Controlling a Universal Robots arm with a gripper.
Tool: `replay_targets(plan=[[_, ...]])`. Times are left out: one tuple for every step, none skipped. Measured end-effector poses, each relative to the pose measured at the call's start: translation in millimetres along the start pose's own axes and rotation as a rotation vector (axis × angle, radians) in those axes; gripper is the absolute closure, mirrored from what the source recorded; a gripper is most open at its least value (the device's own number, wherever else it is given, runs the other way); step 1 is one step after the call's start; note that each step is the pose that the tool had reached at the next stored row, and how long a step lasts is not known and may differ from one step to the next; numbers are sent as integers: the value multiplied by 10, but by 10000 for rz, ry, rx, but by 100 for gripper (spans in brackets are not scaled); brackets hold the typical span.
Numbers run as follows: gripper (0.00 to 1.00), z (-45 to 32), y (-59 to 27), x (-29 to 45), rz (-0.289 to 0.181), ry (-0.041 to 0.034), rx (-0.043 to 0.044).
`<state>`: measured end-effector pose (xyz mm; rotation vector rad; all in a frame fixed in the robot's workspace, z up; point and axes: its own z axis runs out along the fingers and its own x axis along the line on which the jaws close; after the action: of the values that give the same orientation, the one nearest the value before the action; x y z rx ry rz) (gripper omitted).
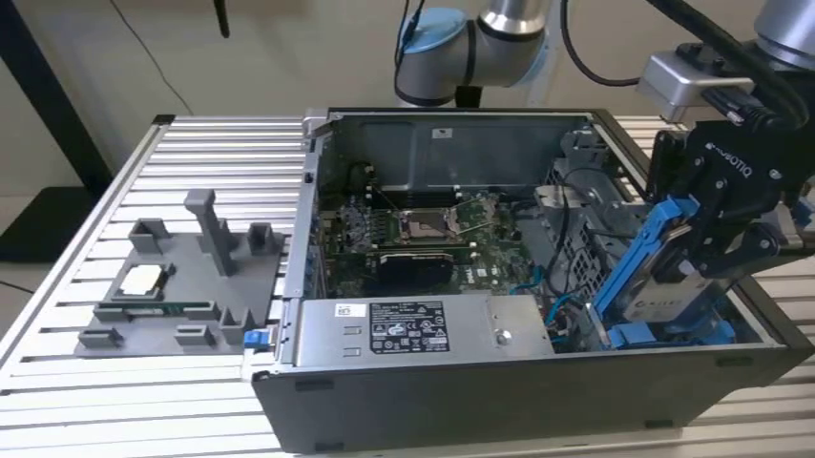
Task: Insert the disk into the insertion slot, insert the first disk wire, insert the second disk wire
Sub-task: 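Insert the disk into the insertion slot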
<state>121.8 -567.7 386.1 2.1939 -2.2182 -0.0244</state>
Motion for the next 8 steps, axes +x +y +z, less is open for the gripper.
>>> replay_targets(plan=[[67,17,0,-1,1,5,0],[67,23,1,-1,1,8,1],[67,24,1,-1,1,8,1],[67,24,1,-1,0,9,0],[67,25,0,-2,-1,5,3],[66,24,0,-1,-1,8,1],[66,25,1,-1,-1,8,-3],[60,24,1,-1,0,10,-6]])
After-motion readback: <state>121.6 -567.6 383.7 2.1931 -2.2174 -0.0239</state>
